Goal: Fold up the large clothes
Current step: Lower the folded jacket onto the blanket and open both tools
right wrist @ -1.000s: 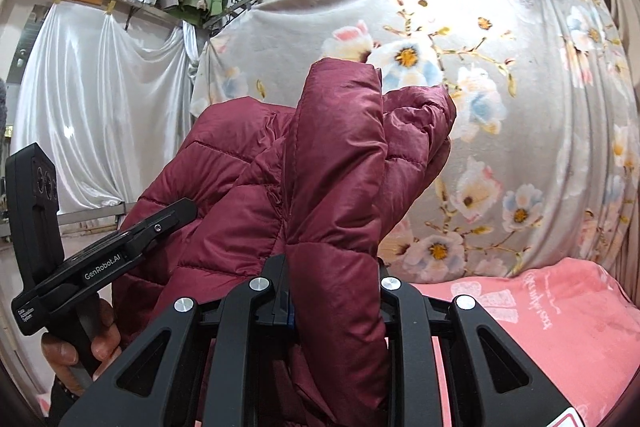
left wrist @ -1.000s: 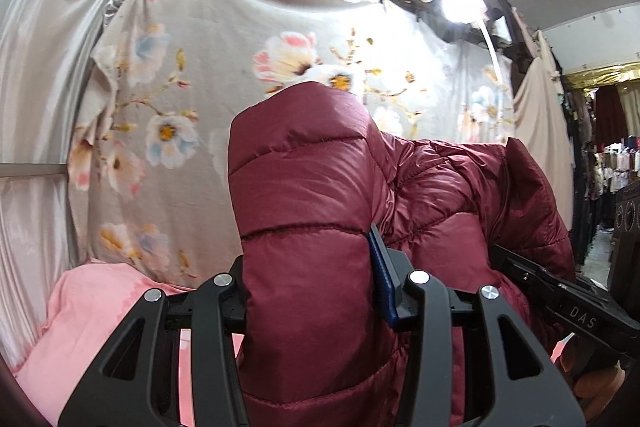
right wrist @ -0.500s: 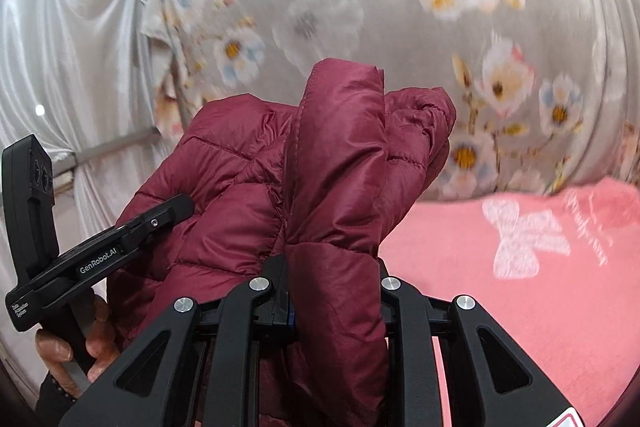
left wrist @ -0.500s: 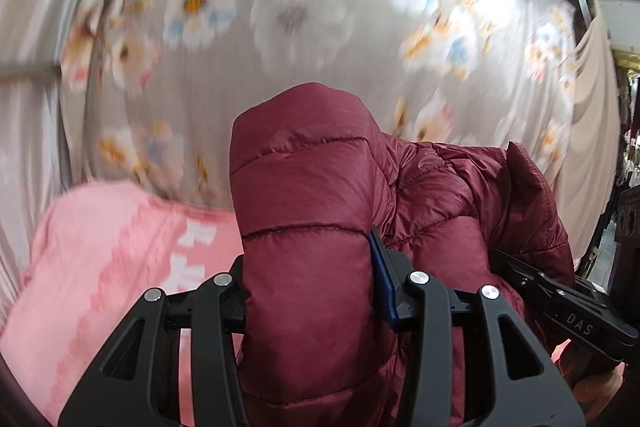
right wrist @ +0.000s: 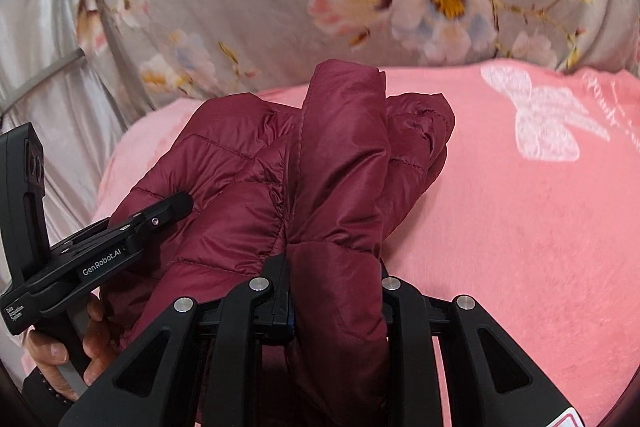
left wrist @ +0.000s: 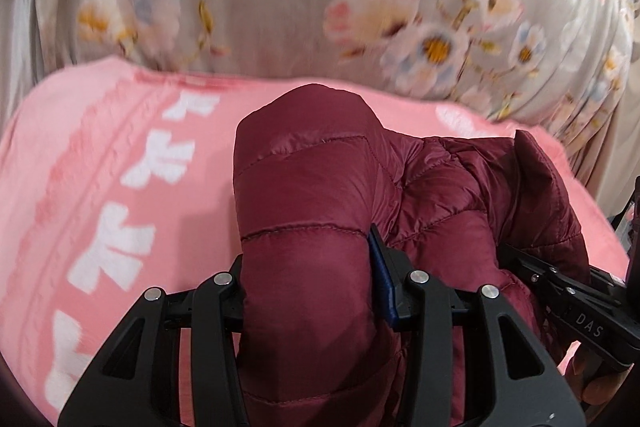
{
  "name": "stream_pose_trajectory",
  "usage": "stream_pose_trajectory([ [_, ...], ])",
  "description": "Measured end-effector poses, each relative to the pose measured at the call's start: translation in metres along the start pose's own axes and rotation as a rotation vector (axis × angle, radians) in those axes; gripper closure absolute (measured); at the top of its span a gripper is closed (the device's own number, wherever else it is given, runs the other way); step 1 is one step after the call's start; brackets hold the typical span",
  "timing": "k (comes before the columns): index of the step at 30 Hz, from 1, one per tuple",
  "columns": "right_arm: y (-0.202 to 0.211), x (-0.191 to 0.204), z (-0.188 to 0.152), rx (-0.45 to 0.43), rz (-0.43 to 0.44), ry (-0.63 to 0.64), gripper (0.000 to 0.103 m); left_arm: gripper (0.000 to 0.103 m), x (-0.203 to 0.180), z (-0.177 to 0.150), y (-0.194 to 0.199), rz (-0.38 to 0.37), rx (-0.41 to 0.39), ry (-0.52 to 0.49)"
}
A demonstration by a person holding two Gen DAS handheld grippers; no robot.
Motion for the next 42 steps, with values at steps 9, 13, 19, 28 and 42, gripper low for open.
stream_pose_trajectory([
  [9,-0.009,-0.029,-0.021,0.043,0.004,-0.062,0.064,0.036,0.028,-0.019,-0.030,0.060,0.082,0.067],
  [13,0.039,-0.051,-0.029,-0.009,-0.092,-0.106,0.055,0.020,0.035,-0.023,0.007,0.211,0.058,0.059],
  [19,0.081,-0.020,-0.028,-0.042,-0.204,-0.017,0.078,0.020,0.013,-0.025,0.059,0.310,0.060,0.077],
  [28,0.021,0.008,-0.066,0.117,-0.254,0.055,0.090,0.020,-0.010,-0.064,0.020,0.322,0.196,0.104],
  [42,-0.002,-0.004,-0.091,0.112,-0.222,-0.009,0.090,0.014,-0.009,-0.087,0.001,0.355,0.172,0.121],
])
Point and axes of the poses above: each gripper's, at about its wrist camera, not at the fingertips, and y roughly against the way its jaws point, x to its left, z to its top, the point moved 8 cm from there along -y, roughly the way its jaws point, and after that the axes turned 13 degrees about x, right-handed, at the moved point
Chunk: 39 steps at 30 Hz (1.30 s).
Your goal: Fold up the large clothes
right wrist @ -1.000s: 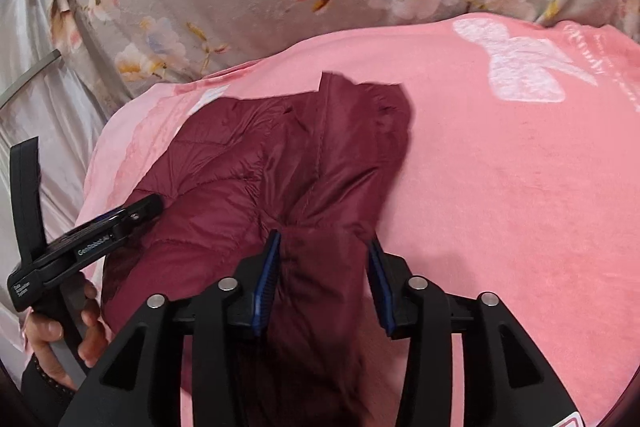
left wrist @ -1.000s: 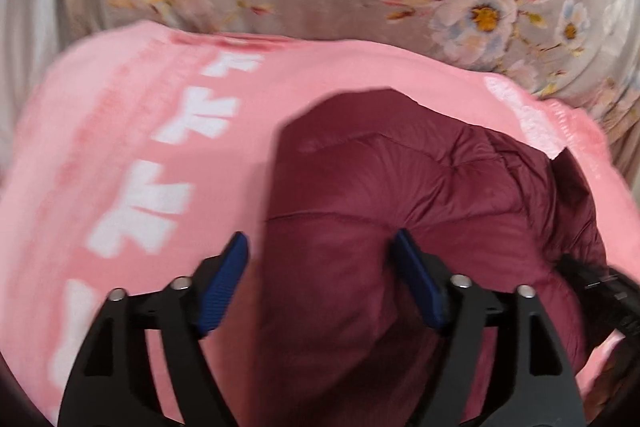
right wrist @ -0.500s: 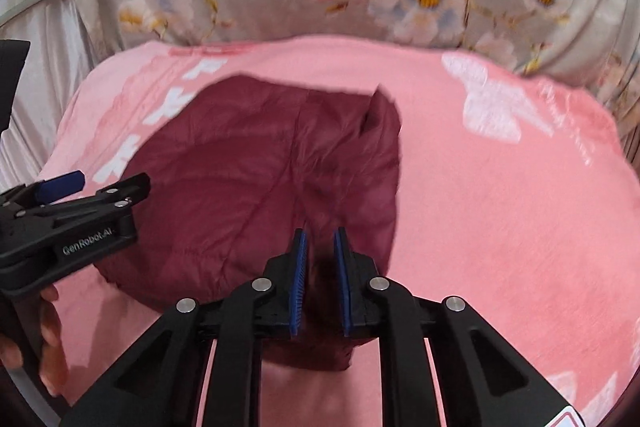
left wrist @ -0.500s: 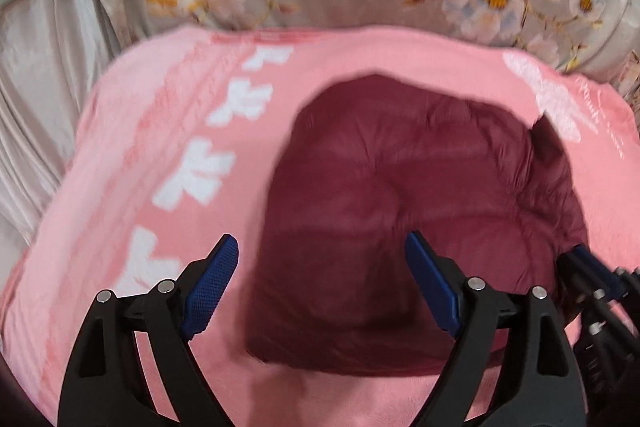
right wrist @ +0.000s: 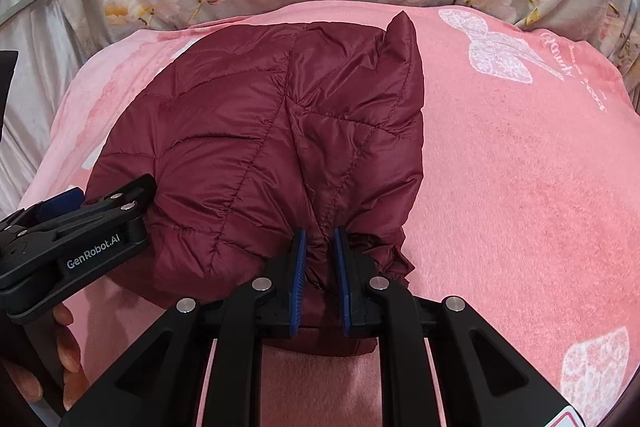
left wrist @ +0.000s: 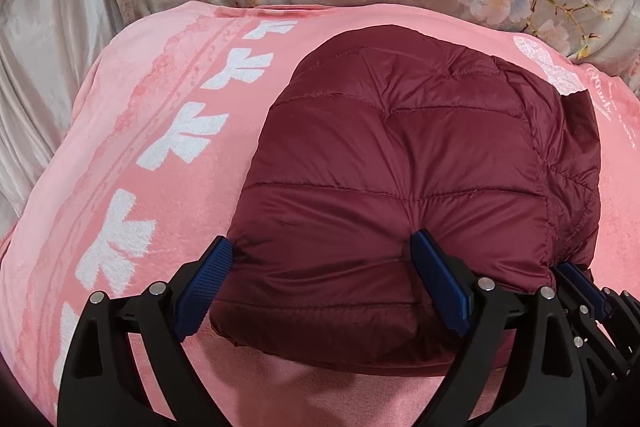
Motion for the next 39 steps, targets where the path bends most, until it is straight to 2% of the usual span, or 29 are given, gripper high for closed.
stream_pose_trajectory([
  [8,-0.001,-0.001,0.000,-0.011,0.001,0.004,0.090,0.014,0.000,-0.001,-0.001,0.006,-0.007,-0.003],
  [14,0.011,0.000,0.000,0.027,0.021,-0.009,0.088,0.014,0.002,-0.004,0.005,-0.019,0.006,0.006],
  [16,0.027,0.000,-0.004,0.003,0.038,-0.011,0.083,0.014,0.007,-0.008,0.015,-0.053,0.008,0.020],
  [17,0.038,0.000,-0.008,-0.019,0.033,-0.001,0.077,0.014,0.008,-0.011,0.019,-0.064,0.004,0.025],
  [20,0.064,-0.006,-0.026,-0.094,0.003,-0.008,0.044,0.008,0.013,-0.025,0.039,-0.068,-0.049,0.038],
  [21,0.072,-0.009,-0.035,-0.121,-0.001,-0.011,0.037,0.007,0.013,-0.031,0.046,-0.063,-0.075,0.040],
  [25,0.084,-0.018,-0.062,-0.180,-0.033,-0.007,0.028,0.005,0.008,-0.061,0.056,-0.049,-0.125,0.024],
  [30,0.080,-0.030,-0.092,-0.189,-0.107,0.004,0.022,0.005,-0.008,-0.099,0.051,-0.054,-0.109,0.008],
  [35,0.079,-0.035,-0.098,-0.178,-0.080,-0.008,0.019,0.005,-0.017,-0.107,0.058,-0.039,-0.139,-0.019],
  [39,0.071,-0.029,-0.099,-0.151,-0.127,0.027,0.019,0.005,-0.014,-0.108,0.049,-0.020,-0.097,-0.004],
])
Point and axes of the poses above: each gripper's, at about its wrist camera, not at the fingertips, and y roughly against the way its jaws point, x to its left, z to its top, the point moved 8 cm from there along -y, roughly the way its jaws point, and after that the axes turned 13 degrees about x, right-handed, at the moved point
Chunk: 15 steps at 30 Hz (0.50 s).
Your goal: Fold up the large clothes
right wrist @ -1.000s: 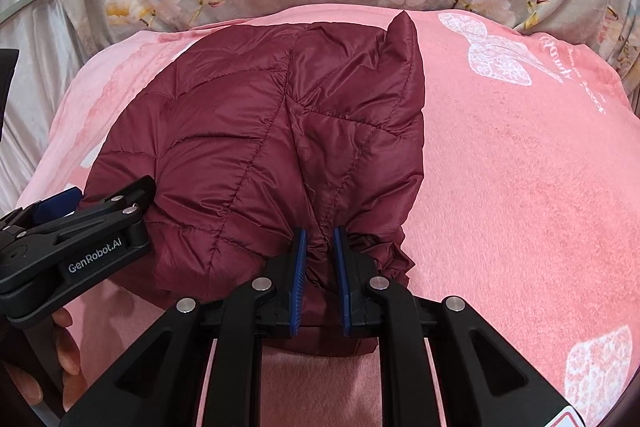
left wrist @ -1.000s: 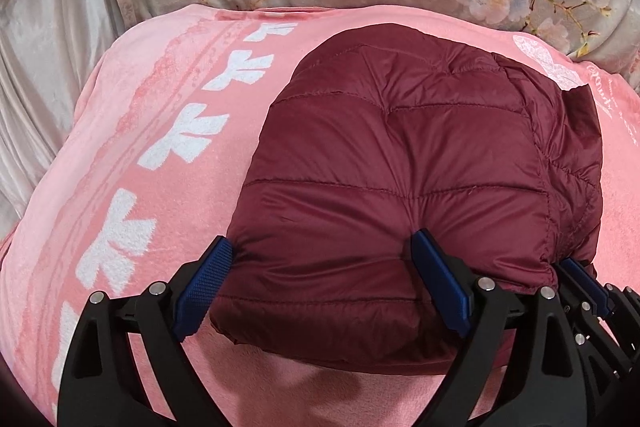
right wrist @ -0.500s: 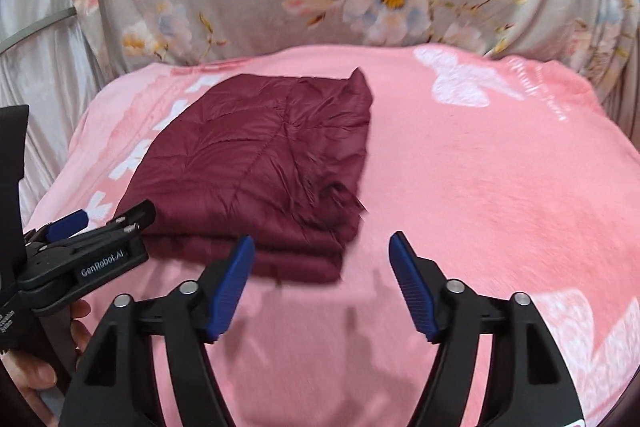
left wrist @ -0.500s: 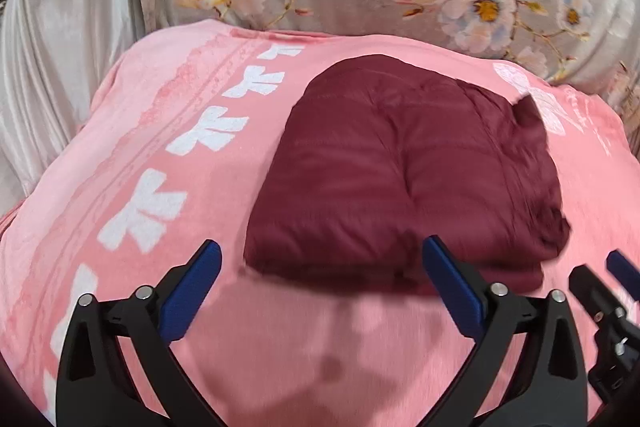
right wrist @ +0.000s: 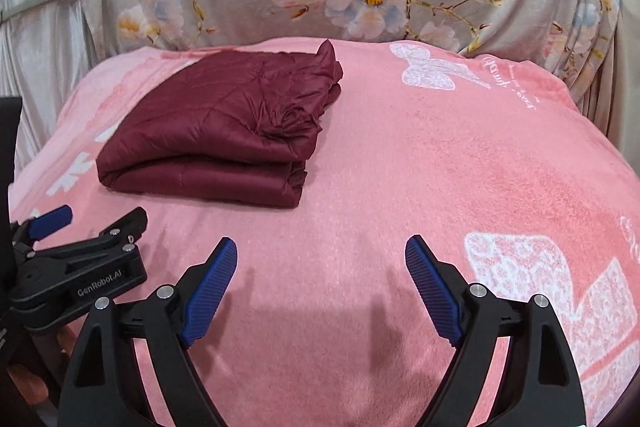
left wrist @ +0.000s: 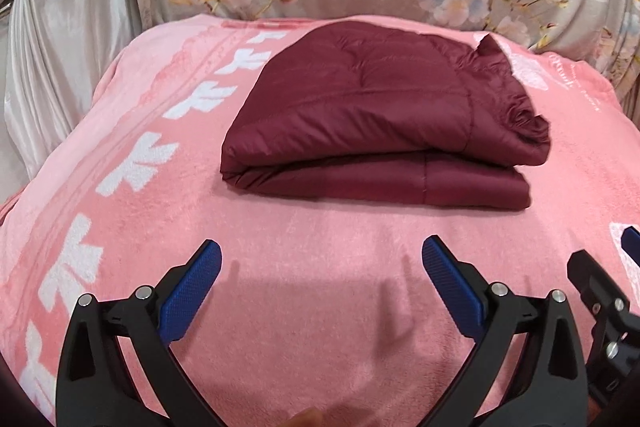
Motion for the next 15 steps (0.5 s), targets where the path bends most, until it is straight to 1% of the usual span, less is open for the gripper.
stream_pose_trajectory([
  [6,-0.0017,0.0058,-0.0033,0.007,-0.025,0.020,0.018,0.005,0.0063,-0.0024,0.0008,0.003,-0.004,0.035],
  [11,-0.0055,0.0014,-0.0039,0.024,-0.025,-0.007,0.017,0.005,0.0015,-0.0034,0.0026,0.021,-0.013,0.014],
  [15,-0.0056,-0.0006,-0.0033,0.021,-0.023,-0.006,0.017,0.005,0.0004,-0.0030,0.0032,0.025,-0.021,0.001],
])
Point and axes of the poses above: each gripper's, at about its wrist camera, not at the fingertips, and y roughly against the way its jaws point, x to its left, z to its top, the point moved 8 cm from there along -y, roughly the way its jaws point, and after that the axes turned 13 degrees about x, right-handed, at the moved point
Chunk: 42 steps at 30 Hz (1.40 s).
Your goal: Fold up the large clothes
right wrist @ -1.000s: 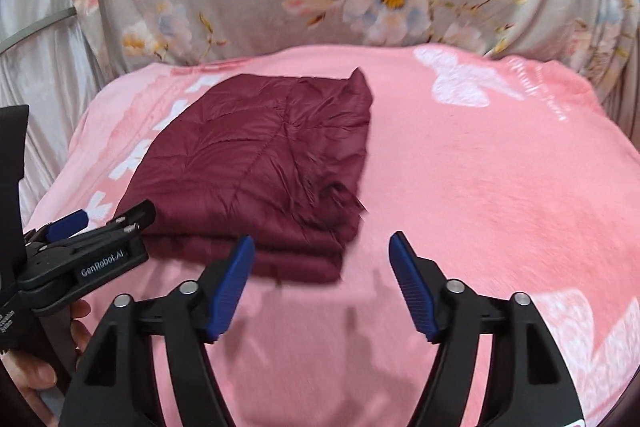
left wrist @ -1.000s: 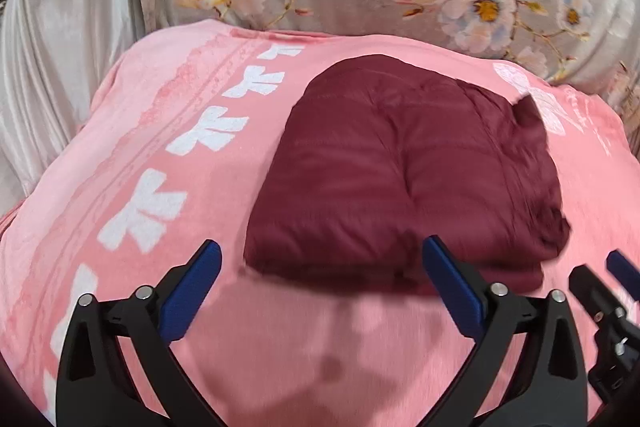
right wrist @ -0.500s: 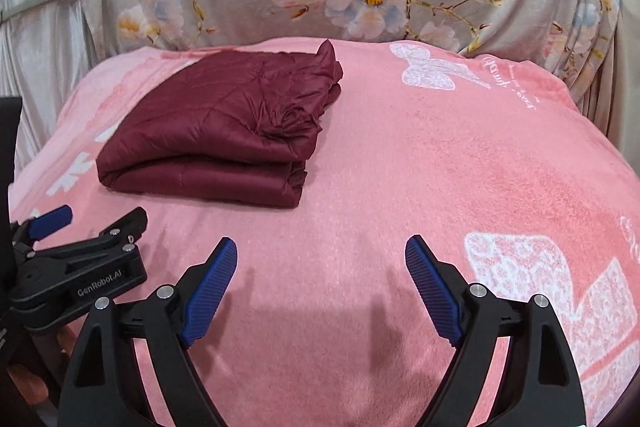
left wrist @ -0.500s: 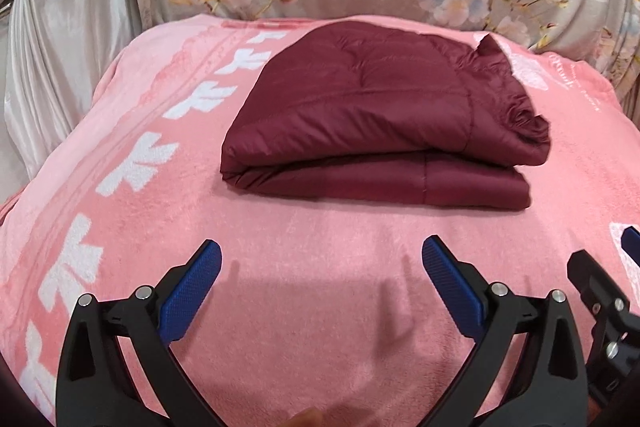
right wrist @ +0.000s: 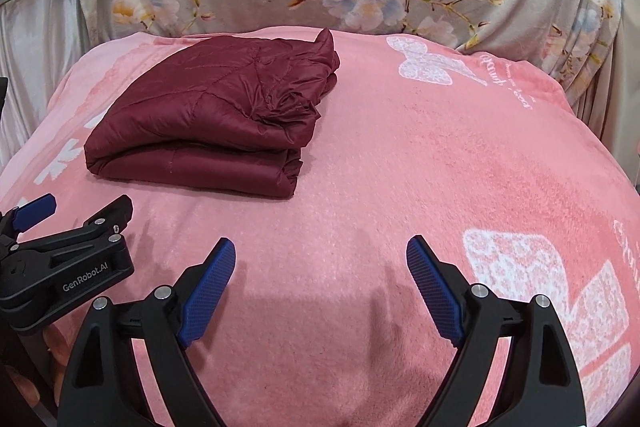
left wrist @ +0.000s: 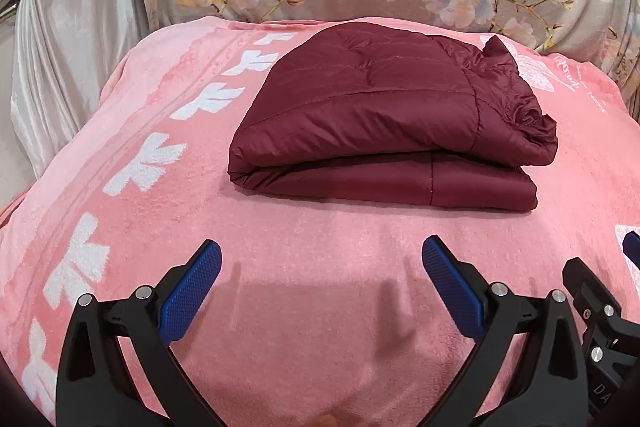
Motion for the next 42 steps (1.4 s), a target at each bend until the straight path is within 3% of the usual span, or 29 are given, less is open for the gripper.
stream_pose_trajectory([
  [42,0.003,0.008,0.001,-0.012,-0.006,0.020,0.017,0.005,-0.012,0.001,0.009,0.057,-0.058,-0.076],
])
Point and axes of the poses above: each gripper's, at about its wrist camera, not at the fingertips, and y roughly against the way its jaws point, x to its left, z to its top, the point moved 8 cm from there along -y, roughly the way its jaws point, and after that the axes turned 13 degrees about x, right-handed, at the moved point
